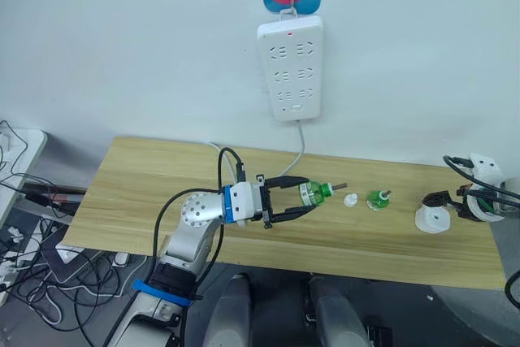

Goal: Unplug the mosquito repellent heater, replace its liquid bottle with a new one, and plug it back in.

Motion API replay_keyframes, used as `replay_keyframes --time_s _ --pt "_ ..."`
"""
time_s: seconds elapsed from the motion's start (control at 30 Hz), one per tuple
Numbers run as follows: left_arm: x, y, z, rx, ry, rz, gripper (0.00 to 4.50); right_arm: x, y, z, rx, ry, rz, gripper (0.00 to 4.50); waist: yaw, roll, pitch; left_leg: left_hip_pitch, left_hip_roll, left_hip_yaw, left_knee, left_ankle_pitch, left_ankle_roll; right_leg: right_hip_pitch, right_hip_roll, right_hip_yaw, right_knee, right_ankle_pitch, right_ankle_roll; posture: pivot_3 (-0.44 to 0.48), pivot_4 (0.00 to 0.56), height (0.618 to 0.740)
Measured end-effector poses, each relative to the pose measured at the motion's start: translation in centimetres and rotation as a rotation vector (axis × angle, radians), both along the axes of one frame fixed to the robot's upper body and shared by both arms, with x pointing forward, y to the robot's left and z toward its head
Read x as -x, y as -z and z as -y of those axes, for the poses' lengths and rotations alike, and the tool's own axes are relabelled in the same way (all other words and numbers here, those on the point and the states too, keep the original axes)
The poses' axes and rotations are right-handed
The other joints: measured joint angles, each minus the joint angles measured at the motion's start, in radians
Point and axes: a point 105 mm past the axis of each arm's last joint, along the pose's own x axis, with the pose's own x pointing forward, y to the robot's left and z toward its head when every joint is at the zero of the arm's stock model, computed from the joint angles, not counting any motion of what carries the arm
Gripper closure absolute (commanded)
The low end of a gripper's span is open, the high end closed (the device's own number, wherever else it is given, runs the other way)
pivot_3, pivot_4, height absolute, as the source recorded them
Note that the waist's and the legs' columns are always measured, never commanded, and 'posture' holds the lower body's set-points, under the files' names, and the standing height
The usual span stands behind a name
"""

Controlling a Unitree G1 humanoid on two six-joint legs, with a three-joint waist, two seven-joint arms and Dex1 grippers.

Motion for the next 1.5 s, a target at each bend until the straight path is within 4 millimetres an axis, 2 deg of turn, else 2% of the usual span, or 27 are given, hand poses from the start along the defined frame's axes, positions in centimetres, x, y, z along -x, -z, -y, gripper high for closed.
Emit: replay_keyframes --time_s 0.2,0.47,0.87,1.13,1.3,1.5 --pt "0.2 -0.1 -0.1 0.001 -0.007 0.005 2.34 0.3 0.4 1.0 0.029 0.008 -0.032 0.11 0.004 0.000 0.001 0.000 0.000 0.000 0.000 0.000 0.000 0.000 0.000 0.000 0.000 0.000 0.000 0.224 0.336 0.740" --pt "0.2 0.1 -0.1 0.001 -0.017 -0.009 2.34 0.5 1.9 1.2 0.017 0.012 -0.063 0.11 0.005 0.000 0.002 -0.001 0.000 0.000 0.000 0.000 0.001 0.000 0.000 0.000 -0.001 0.000 0.000 0.226 0.341 0.740" --pt "0.6 -0.2 -0.1 -0.002 -0.008 0.006 2.34 0.2 3.1 1.2 -0.014 0.013 -0.070 0.11 0.005 0.003 0.009 -0.001 0.000 0.000 0.000 0.000 0.001 0.000 0.000 0.000 -0.002 0.000 0.000 0.232 0.353 0.740" --pt "0.5 -0.1 -0.1 -0.008 -0.010 -0.009 2.34 -0.1 3.0 1.4 -0.009 0.007 -0.062 0.11 0.004 0.004 0.012 -0.002 0.000 0.000 -0.001 0.000 0.001 0.000 0.000 0.000 -0.004 0.000 0.001 0.235 0.353 0.740" --pt "0.5 -0.1 -0.1 -0.008 -0.010 -0.011 2.34 -0.3 2.9 1.6 -0.006 0.002 -0.053 1.57 0.004 0.004 0.013 -0.002 0.000 0.000 -0.001 -0.001 0.001 0.000 0.000 0.000 -0.005 0.001 0.001 0.233 0.353 0.740" --pt "0.6 0.0 -0.1 -0.010 -0.007 -0.012 2.34 -0.2 2.9 1.7 -0.016 0.009 -0.049 1.60 0.005 0.004 0.013 -0.002 0.000 0.000 -0.001 -0.001 0.001 0.000 0.000 0.000 -0.005 0.001 0.001 0.234 0.337 0.740"
